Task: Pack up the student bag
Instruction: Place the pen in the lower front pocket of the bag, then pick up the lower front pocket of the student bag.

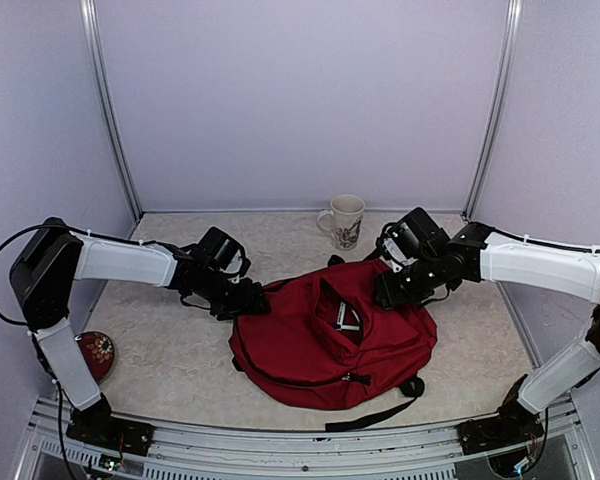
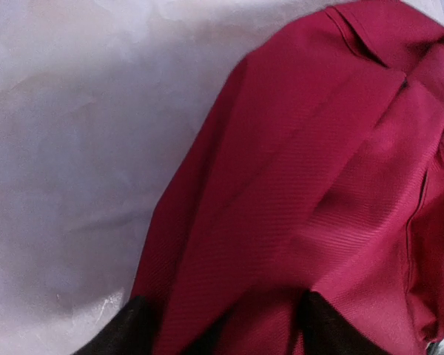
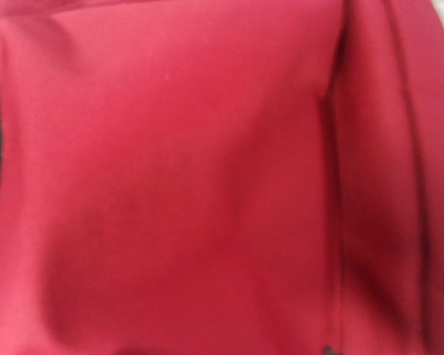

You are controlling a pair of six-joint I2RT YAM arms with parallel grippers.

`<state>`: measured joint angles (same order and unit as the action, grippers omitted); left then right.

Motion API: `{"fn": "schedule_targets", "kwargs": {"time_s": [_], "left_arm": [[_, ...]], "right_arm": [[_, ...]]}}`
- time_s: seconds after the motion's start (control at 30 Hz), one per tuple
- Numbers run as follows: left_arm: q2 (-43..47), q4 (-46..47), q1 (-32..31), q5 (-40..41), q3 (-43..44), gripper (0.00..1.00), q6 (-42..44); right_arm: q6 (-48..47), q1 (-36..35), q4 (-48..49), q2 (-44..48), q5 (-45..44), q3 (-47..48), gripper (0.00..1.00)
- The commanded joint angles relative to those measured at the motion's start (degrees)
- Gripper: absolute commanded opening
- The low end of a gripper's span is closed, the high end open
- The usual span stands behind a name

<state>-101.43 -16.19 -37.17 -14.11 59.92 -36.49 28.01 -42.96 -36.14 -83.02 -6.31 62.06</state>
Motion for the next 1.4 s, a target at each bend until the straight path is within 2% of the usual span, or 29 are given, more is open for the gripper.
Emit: {"fn": "schedule_targets", "kwargs": {"time_s": [0.0,0.13,0.2,0.27,0.37,0.43,0.57,0.67,0.87,1.17,1.37], "left_arm": [[-0.4,4.9,-0.7,-3.6,-0.5,0.48,1.1],[1.3,6.3,-1.6,-4.6,-4.4,0.00,0.8],[3.4,6.4,-2.6,-3.3,-7.3,0.00,-0.2],[7.2,6.2,-4.2,-0.6,-10.8,0.00,-1.7],[12.5,5.4,-7.0,2.6,-16.6,0.00,-4.3],[16.1,5.7,-8.9,4.1,-19.6,0.00,-6.4],[20.8,5.7,-11.6,6.6,-22.5,0.00,-8.8],[22.0,4.4,-11.8,7.9,-23.0,0.00,-9.1],[22.3,3.0,-12.1,8.6,-22.0,0.00,-8.6],[20.4,3.1,-12.2,8.7,-21.2,0.00,-7.9],[19.1,2.1,-12.2,9.2,-19.6,0.00,-6.7]], "right_arm": [[-4.0,1.4,4.8,-3.8,5.3,-0.2,0.53],[-5.5,1.4,4.8,-7.0,5.9,2.6,0.50],[-6.0,1.4,4.4,-6.9,5.4,4.0,0.45],[-6.1,0.9,2.5,-6.2,4.1,6.6,0.37],[-7.2,-2.5,0.2,-4.5,0.4,11.0,0.28],[-7.5,-4.8,1.7,-3.8,2.9,12.5,0.25],[-5.9,-9.2,11.1,-6.1,14.1,11.3,0.17],[-4.7,-10.4,12.1,-11.1,14.5,13.9,0.09],[-4.5,-11.7,10.9,-18.2,18.2,17.7,0.07],[-4.3,-12.3,8.9,-23.1,13.2,19.1,0.06],[-4.6,-12.3,9.4,-27.1,13.2,21.5,0.17]]}}
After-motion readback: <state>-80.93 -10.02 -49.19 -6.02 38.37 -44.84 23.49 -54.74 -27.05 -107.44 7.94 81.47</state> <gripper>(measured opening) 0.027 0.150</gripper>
